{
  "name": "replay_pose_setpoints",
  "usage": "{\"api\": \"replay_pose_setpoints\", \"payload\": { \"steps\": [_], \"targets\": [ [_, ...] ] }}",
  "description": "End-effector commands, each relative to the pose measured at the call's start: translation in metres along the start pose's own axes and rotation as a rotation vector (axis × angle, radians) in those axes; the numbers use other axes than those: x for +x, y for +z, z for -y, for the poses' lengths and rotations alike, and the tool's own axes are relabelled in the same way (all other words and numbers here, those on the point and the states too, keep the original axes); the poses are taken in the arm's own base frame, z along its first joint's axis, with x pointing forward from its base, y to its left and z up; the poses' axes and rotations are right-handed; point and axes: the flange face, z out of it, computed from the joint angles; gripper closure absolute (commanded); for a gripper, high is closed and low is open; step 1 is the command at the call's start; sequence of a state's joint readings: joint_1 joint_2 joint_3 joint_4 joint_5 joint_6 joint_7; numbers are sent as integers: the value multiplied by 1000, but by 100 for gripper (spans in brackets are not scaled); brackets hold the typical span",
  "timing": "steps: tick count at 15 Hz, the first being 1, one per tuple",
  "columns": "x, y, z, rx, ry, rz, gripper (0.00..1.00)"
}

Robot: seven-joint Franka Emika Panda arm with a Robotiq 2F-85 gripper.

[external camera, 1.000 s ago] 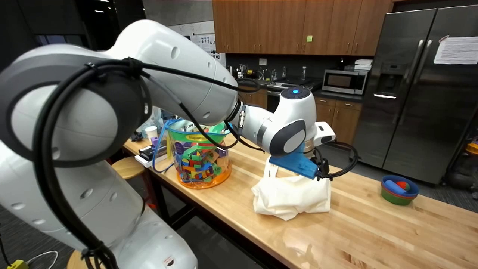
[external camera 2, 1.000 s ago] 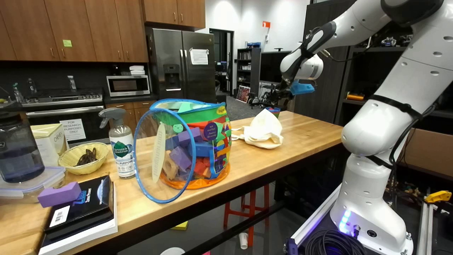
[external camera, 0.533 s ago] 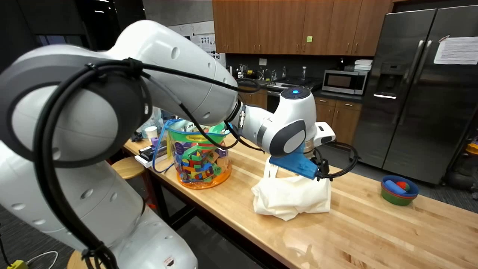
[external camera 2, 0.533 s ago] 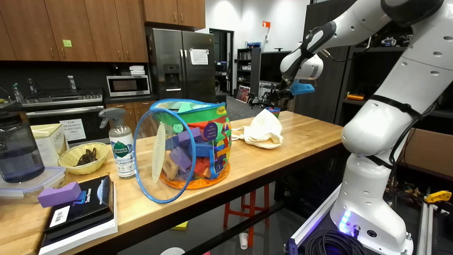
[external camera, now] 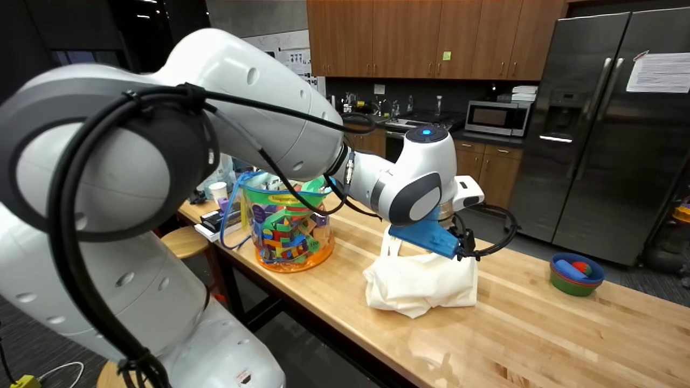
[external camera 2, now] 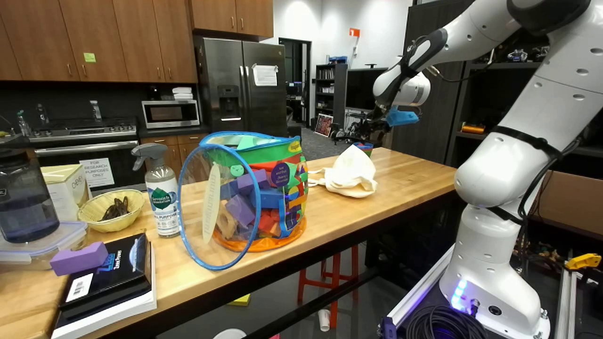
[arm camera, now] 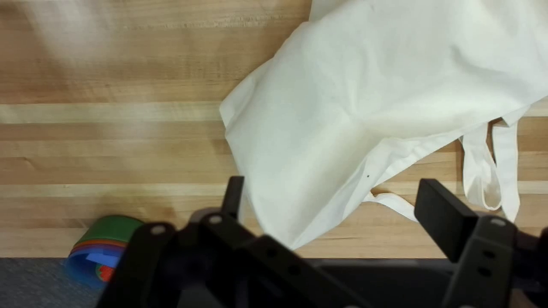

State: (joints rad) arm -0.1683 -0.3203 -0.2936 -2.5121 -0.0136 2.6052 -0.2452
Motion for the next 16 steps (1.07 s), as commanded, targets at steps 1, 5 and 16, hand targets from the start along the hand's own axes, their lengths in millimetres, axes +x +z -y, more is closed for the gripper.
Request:
{"api": "replay_pose_setpoints", "payload": {
  "steps": [1, 5, 16],
  "targets": [
    [0, 0, 0, -1, 0, 1, 0],
    [0, 0, 0, -1, 0, 1, 0],
    [15, 28, -4, -26, -37, -14, 0]
  ]
}}
